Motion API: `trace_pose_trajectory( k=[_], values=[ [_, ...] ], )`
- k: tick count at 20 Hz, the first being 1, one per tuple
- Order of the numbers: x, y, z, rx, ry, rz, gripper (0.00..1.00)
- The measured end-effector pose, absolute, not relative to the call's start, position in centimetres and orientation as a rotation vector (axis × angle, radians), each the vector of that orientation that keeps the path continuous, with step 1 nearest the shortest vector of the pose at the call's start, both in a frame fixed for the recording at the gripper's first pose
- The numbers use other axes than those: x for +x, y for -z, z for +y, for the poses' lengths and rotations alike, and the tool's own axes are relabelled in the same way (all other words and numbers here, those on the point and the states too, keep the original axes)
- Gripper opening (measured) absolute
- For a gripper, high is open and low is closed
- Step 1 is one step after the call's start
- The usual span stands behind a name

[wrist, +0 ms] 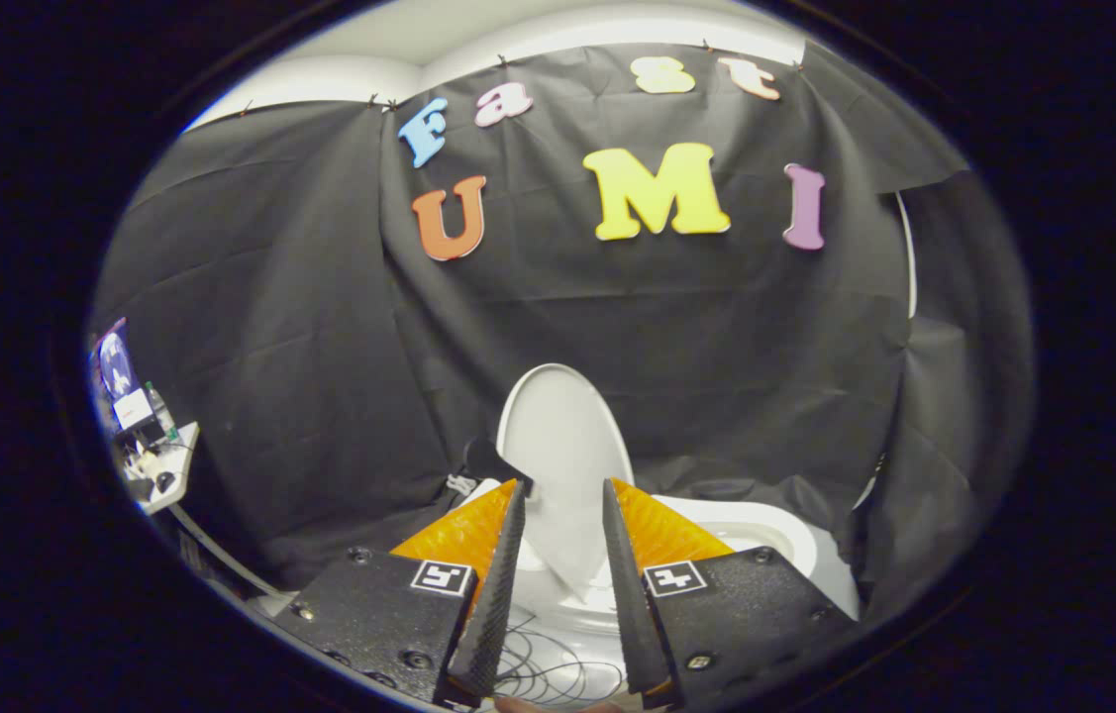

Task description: Open the toilet lid.

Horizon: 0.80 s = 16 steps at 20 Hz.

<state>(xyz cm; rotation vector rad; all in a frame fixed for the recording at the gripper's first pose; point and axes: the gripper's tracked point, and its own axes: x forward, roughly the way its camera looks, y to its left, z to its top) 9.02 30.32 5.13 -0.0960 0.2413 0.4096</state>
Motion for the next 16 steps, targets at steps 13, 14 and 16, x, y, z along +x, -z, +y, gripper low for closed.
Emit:
trace_pose_trajectory(
  k=[13, 14, 16],
  values=[
    [-1.7, -2.0, 13.9, 0.013, -0.250, 0.058, 0.97],
    [-2.0, -1.8, 13.0, 0.021, -0.229, 0.052, 0.98],
    [-2.2, -1.4, 11.4, 0.036, -0.194, 0.048, 0.99]
  ],
)
